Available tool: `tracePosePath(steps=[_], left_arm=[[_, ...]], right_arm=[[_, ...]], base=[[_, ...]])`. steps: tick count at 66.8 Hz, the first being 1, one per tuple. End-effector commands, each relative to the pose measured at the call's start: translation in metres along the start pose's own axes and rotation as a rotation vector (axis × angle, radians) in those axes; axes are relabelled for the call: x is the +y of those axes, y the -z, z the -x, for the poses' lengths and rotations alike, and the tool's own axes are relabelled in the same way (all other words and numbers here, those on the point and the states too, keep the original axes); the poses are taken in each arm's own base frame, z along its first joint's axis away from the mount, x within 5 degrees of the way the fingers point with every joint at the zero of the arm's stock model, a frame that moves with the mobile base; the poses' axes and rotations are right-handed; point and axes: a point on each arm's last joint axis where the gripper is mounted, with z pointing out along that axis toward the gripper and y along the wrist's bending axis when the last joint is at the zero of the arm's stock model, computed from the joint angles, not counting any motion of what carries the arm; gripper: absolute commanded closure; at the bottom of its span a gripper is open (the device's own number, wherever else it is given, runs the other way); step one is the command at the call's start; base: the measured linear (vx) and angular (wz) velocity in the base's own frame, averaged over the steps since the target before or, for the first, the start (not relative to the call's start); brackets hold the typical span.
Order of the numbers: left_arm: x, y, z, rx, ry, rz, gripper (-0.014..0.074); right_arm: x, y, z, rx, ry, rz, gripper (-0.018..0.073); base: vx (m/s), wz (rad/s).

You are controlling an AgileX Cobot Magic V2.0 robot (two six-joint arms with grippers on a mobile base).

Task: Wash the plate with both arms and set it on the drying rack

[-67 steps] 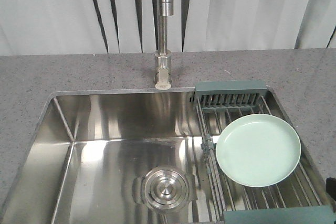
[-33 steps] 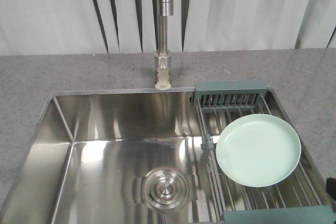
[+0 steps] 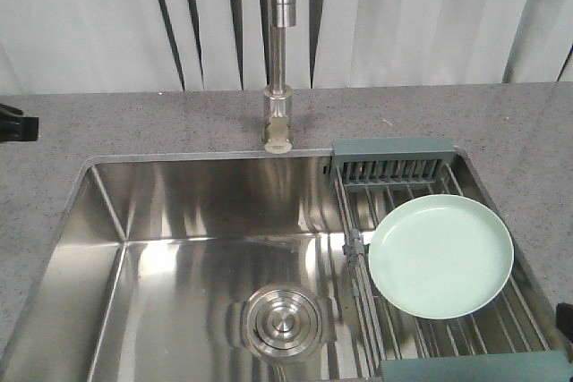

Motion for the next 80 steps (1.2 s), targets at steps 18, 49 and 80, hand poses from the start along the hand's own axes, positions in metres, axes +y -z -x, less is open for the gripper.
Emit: tracePosePath(steps=[18, 49, 80], left_arm=[[-0.011, -0.054, 0.024, -0.124, -0.141, -0.279, 0.0604], [-0.041, -0.113, 0.021, -0.306, -0.267, -0.629, 0.0604], [-0.089, -0.159, 0.044, -0.351, -0.432, -0.876, 0.0604]], right_arm=[[0.000, 0.004, 0.012, -0.084, 0.003, -0.005, 0.0279], [0.000, 0.004, 0.012, -0.084, 0.003, -0.005, 0.0279], [0.000, 0.004, 0.012, -0.084, 0.003, -0.005, 0.0279]], base=[[0.00, 0.00], [0.00, 0.00], [0.00, 0.00]])
